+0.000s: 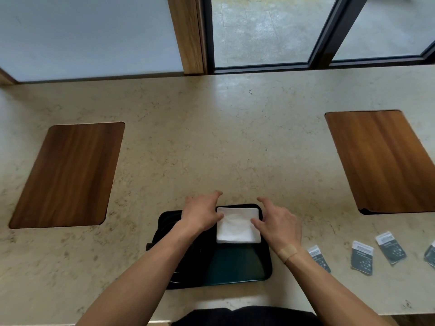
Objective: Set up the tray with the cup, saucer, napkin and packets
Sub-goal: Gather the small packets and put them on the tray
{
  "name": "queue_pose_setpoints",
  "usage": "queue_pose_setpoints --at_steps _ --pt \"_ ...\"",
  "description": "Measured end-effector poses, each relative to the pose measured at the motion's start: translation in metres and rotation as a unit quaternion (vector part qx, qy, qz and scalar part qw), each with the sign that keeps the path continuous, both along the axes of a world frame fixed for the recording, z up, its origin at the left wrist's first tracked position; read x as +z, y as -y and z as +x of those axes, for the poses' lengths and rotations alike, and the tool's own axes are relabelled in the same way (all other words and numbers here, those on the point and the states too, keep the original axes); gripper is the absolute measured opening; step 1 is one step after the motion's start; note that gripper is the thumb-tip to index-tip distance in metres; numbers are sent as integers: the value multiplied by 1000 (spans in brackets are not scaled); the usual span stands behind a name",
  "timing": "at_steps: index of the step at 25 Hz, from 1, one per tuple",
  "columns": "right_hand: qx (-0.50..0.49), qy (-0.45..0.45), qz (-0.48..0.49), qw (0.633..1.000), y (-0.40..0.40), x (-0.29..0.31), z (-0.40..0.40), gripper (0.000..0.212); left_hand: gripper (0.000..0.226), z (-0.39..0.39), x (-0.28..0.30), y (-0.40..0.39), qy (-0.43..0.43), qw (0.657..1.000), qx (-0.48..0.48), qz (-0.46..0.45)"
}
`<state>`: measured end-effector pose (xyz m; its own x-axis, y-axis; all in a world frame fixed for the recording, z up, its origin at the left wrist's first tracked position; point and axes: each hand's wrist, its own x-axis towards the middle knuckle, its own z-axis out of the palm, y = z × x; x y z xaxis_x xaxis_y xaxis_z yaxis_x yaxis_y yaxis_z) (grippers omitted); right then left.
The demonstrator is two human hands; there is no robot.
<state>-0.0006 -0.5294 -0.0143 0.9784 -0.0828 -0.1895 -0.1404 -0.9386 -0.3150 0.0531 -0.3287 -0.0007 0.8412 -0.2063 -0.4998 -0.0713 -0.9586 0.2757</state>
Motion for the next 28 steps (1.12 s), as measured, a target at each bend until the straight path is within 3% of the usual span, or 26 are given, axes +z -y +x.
queue_pose_setpoints --at_steps 7,15,21,28 --pt "-17 59 -17 998 32 12 -9 36 43 -10 15 9 89 992 25 -87" --pt "30 74 9 997 118 31 -43 30 35 -58 21 92 151 975 23 -159" --pt "43 65 48 996 196 34 -82 29 32 -105 18 165 161 975 38 -149" --pt "66 51 92 992 246 31 -116 25 28 -155 10 211 154 970 131 -135"
